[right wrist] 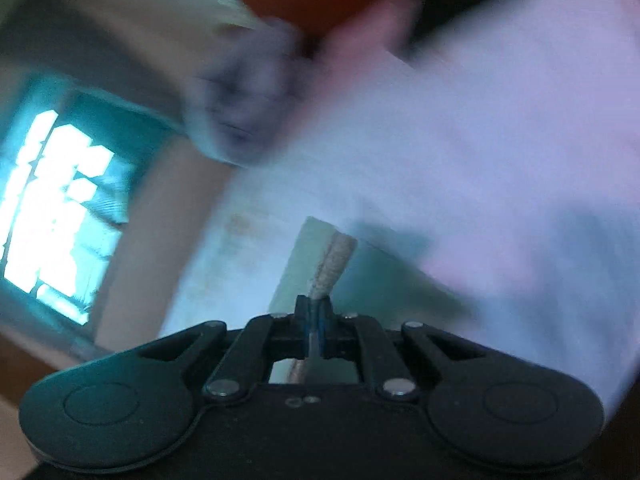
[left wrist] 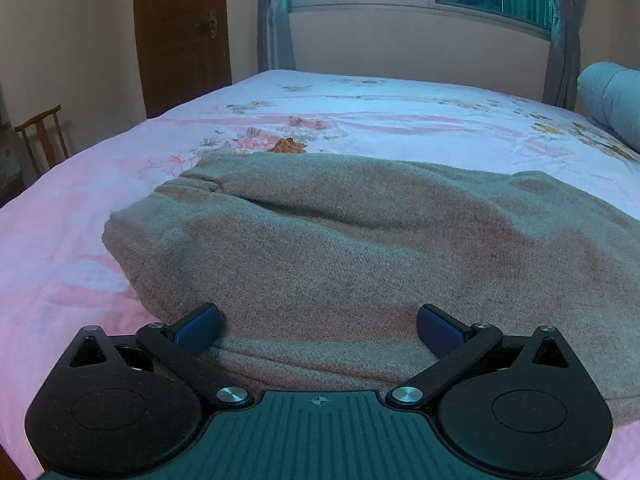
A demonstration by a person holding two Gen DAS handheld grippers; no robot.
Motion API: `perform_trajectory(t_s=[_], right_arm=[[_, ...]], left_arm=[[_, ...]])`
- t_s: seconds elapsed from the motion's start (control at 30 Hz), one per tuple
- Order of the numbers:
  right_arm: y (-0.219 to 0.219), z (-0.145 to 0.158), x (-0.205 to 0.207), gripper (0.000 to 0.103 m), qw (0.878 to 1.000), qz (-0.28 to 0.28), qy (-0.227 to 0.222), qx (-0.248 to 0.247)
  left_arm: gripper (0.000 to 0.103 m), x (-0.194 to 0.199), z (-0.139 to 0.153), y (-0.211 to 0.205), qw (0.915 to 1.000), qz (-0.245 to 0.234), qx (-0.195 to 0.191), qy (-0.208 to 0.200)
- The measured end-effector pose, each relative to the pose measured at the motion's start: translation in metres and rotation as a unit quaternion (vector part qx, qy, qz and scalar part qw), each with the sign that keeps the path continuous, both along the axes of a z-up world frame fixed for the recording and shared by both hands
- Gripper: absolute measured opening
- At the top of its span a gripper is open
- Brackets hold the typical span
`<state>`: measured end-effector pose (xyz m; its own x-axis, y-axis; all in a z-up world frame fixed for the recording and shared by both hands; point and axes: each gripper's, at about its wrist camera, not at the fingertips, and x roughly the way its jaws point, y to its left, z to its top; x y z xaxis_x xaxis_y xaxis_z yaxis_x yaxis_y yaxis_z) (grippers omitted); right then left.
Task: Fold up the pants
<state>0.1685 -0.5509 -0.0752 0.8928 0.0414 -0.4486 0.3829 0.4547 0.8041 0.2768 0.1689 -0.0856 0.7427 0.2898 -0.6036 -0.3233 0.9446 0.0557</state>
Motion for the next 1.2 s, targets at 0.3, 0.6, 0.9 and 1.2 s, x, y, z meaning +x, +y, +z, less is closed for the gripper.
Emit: perform_trajectory(t_s=[0.3,0.6,0.9,1.2], right_arm=[[0.004,-0.002,-0.008,0.000,1.000,-0.007,-0.020,0.010],[-0.013,-0.040,-0.012,0.005,0.998,-0.008,0.021,0.058],[-0.020,-0.046,-0.014,0.023,0.994,-0.046,0.016,0.093],[-0.005,0.010,0.032,0.008,0.998,0.029,-0.002,-0.059]], left_arm=[[0.103,-0.001,0.001,0.000,1.0000,-0.003,-0.001,0.001],[0.103,0.000,0.002,0.000,1.0000,-0.006,-0.002,0.006],[0.103,0.000,0.002,-0.001,1.0000,-0.002,0.000,0.003],[0.103,0.001,0.003,-0.001,0.9999,-0.003,-0.002,0.010]])
